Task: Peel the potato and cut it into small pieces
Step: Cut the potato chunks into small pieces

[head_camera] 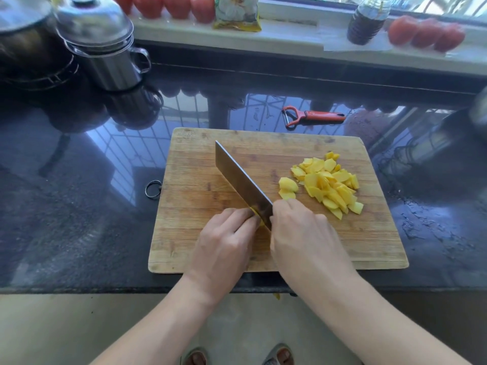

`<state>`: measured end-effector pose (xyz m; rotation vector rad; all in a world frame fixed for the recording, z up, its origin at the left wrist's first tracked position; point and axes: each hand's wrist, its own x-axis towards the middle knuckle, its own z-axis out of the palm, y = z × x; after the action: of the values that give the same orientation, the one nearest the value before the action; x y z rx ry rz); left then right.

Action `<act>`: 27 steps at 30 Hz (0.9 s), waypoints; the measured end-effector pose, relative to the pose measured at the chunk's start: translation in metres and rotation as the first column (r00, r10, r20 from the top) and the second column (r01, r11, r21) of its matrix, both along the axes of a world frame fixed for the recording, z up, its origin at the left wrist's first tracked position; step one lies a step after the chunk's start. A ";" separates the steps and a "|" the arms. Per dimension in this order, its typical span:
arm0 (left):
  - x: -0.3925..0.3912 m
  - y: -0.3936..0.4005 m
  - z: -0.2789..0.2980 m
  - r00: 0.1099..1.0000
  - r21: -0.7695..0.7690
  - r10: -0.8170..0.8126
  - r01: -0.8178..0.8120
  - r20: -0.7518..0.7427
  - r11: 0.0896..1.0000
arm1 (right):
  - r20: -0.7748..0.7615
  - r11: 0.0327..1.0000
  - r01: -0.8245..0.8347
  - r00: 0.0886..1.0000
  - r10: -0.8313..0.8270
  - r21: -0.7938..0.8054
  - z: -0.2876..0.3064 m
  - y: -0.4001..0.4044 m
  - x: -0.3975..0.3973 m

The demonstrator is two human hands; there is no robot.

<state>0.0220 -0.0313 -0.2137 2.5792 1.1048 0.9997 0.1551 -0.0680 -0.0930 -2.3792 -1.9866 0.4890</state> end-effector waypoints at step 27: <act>-0.001 -0.003 -0.002 1.000 -0.002 0.020 -0.020 0.008 1.000 | 0.120 0.997 -0.051 0.992 0.044 0.052 0.007 -0.038 0.024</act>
<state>0.0207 -0.0340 -0.2160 2.5648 1.1317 1.0122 0.1795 -0.1060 -0.0861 -2.3861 -2.0792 0.2955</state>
